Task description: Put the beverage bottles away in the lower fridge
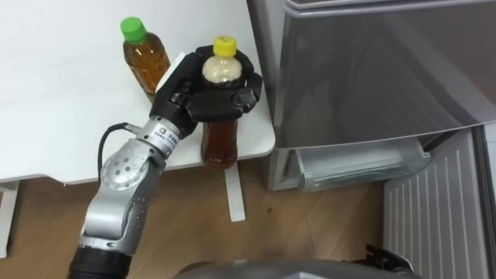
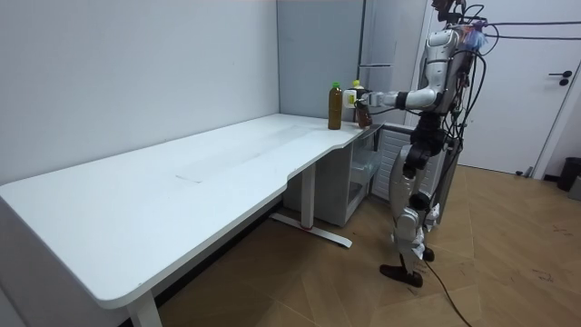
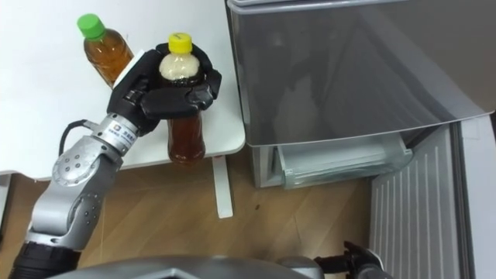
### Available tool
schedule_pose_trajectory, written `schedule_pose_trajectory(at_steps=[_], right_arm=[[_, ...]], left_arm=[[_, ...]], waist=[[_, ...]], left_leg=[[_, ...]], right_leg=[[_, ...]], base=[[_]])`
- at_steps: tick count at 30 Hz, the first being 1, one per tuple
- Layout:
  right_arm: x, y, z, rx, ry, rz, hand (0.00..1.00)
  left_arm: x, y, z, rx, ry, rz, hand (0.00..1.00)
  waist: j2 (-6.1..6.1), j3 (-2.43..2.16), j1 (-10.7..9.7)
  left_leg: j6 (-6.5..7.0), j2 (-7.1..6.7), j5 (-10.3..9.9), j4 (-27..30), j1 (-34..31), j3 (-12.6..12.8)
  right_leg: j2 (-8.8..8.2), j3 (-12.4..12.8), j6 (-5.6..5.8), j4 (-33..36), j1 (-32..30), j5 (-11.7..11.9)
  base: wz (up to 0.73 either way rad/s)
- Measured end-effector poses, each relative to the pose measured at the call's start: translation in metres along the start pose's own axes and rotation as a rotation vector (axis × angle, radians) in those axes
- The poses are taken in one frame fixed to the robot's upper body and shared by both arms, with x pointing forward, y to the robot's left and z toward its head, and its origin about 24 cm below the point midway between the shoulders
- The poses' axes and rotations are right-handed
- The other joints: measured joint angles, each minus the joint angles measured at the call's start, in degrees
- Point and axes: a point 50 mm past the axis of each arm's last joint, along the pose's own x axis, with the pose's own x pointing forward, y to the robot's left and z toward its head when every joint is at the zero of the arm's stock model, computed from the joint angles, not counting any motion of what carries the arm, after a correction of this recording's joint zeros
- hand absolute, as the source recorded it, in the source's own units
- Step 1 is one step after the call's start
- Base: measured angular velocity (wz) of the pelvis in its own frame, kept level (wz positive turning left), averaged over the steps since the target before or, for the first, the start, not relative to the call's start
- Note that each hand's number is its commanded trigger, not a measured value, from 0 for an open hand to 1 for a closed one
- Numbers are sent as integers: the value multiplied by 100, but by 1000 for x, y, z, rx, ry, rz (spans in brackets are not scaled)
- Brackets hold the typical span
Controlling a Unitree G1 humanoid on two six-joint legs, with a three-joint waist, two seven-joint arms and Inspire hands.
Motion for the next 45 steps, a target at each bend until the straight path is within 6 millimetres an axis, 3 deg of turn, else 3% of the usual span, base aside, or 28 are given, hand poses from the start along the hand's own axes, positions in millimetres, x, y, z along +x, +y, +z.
schedule_pose_trajectory(at_steps=[12, 18, 23, 31, 35, 45], right_arm=[[3, 8, 28, -205, -74, 28, 0], [0, 42, 68, -262, -238, 188, 0], [-6, 63, 84, -326, -316, 307, 0], [-21, 87, 103, -411, -429, 453, 0], [-26, 93, 111, -432, -463, 510, 0], [-37, 106, 123, -500, -511, 627, 0]], left_arm=[[3, -10, 2, 23, -18, -24, 100], [4, -15, 14, 22, -75, -49, 100], [5, -19, 13, 20, -76, -81, 100], [7, -44, 6, -5, -52, -236, 100], [6, -51, 5, -5, -46, -313, 100], [4, -69, 0, -17, -26, -454, 100]], waist=[[-29, -1, 9], [-20, 2, 9], [-22, 5, 11], [-27, 16, 17], [-30, 61, 24], [-63, 64, 97]], left_leg=[[1, 12, 0, 129, -106, -13], [-4, 46, -1, 186, -153, -14], [-4, 47, -2, 198, -162, -40], [-3, 39, -1, 214, -150, -100], [-3, 39, -2, 277, -198, -150], [-1, 34, -1, 355, -395, -131]], right_leg=[[-9, -79, -19, 19, -43, 12], [18, -87, -50, 30, -58, 32], [15, -104, -49, 84, -75, 31], [4, -155, -48, 95, -43, 31], [8, -168, -48, 95, -52, 30], [8, -161, -49, 115, -237, 30]], base=[[1], [0], [0], [3], [3], [0]])
